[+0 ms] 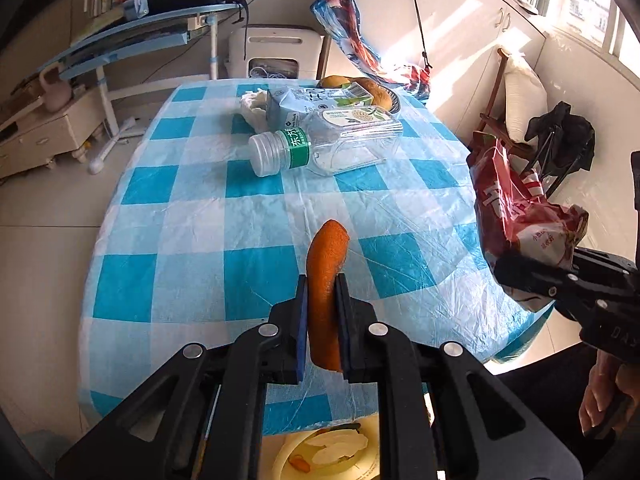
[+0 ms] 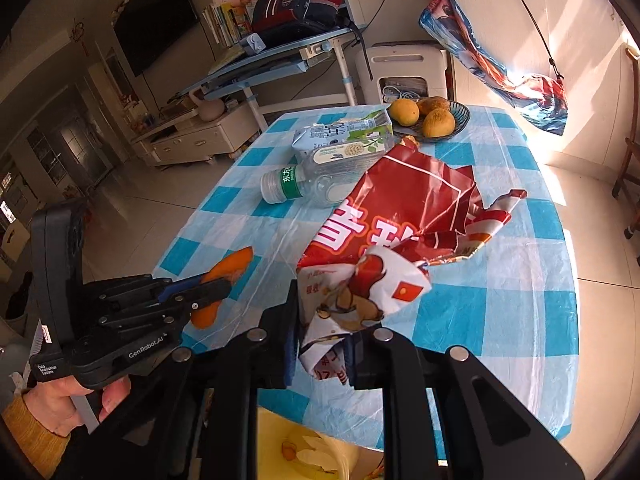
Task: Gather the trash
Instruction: 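Drop the red bag into the basin with right tool while left tool carries the peel over it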
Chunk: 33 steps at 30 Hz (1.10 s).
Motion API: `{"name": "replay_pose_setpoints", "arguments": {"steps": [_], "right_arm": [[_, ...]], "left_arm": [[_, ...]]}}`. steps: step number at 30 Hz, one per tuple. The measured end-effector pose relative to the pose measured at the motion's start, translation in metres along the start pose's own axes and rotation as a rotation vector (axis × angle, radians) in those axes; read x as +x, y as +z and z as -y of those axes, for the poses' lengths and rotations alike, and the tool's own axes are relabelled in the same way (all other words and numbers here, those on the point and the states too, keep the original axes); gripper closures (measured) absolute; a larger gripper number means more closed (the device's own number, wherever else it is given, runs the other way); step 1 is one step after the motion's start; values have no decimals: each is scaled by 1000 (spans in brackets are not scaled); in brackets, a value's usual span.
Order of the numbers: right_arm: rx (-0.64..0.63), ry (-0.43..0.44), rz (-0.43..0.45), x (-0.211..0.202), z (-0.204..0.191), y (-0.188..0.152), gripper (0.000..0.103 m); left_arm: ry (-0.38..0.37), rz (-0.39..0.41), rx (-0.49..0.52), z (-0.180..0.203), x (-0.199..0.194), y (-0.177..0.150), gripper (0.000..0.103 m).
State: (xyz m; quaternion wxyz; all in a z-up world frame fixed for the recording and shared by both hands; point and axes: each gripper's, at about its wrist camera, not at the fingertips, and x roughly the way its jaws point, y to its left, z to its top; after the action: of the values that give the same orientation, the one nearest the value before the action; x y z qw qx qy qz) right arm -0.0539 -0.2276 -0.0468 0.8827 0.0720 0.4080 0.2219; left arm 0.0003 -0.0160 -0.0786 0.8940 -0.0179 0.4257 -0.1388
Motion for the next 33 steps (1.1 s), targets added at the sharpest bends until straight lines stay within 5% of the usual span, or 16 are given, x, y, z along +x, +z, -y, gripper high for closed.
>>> {"name": "replay_pose_setpoints", "arguments": {"steps": [11, 13, 15, 18, 24, 30, 33], "right_arm": [[-386, 111, -446, 42, -109, -149, 80], [-428, 90, -505, 54, -114, -160, 48], [-431, 68, -521, 61, -112, -165, 34], [-384, 41, -457, 55, -104, -152, 28], [-160, -32, -120, -4, -72, -116, 23], [-36, -122, 189, -55, -57, -99, 12], [-17, -135, 248, -63, -52, -95, 12]], "left_arm": [[43, 94, -122, -23, -76, -46, 91], [48, 97, -122, -20, -83, -58, 91], [58, 90, -123, -19, -88, -69, 91], [63, 72, -131, -21, -92, -83, 91], [46, 11, -80, -6, -90, -107, 91], [-27, -222, 85, 37, -65, -155, 89], [14, -273, 176, 51, -60, -168, 70]]}}
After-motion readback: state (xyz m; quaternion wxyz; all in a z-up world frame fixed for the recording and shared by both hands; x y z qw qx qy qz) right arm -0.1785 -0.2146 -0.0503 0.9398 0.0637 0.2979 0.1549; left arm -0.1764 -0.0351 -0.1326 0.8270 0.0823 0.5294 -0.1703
